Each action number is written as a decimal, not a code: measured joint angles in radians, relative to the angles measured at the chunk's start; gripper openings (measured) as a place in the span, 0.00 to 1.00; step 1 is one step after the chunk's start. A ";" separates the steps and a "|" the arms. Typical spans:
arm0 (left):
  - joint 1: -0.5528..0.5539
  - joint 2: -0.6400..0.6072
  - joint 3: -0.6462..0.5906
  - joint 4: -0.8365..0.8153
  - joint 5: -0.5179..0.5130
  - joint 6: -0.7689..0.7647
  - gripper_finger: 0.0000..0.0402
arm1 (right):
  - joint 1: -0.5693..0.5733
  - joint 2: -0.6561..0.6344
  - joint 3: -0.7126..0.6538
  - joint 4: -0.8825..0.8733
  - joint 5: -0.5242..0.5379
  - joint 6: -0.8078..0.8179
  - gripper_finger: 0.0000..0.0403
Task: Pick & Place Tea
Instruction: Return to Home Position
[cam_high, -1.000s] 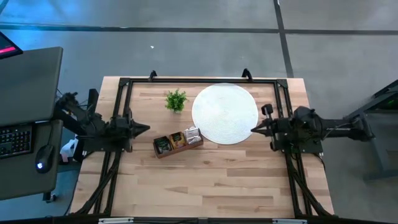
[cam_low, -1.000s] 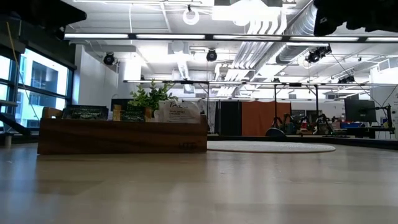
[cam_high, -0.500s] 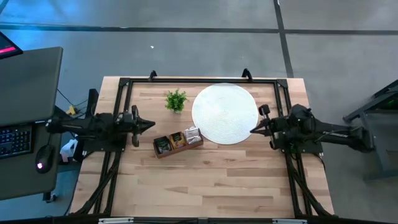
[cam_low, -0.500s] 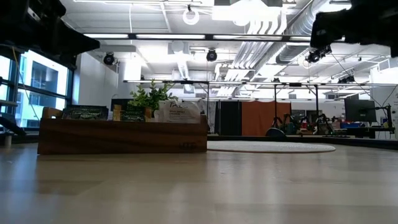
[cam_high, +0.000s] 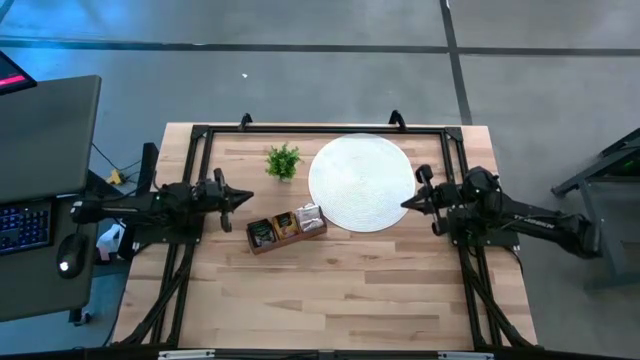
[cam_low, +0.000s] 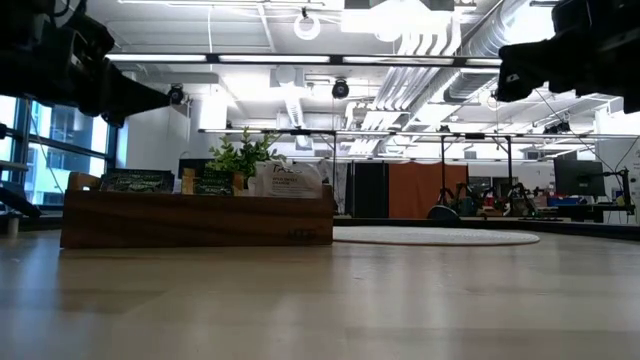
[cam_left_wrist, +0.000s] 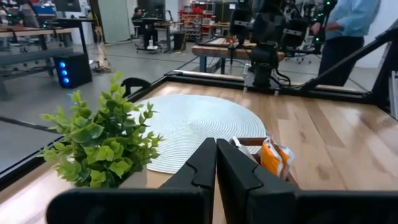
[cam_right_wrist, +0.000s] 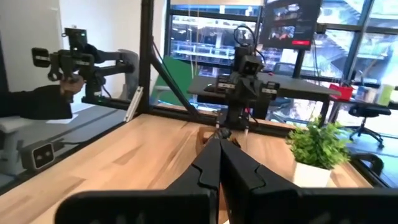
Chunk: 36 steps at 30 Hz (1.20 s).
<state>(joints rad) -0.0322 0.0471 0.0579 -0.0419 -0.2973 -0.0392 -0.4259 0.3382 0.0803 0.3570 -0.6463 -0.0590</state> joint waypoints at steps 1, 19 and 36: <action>0.000 0.000 -0.002 0.003 0.001 0.001 0.02 | -0.003 0.000 0.000 -0.001 0.000 0.000 0.00; 0.000 0.004 -0.010 0.003 0.000 0.009 0.02 | -0.008 0.001 0.000 -0.017 0.003 -0.064 0.02; 0.000 0.004 -0.012 -0.002 0.000 0.009 0.02 | -0.008 0.001 0.000 -0.017 0.003 -0.027 0.04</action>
<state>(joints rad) -0.0326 0.0513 0.0463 -0.0437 -0.2977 -0.0304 -0.4335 0.3393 0.0803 0.3405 -0.6430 -0.0864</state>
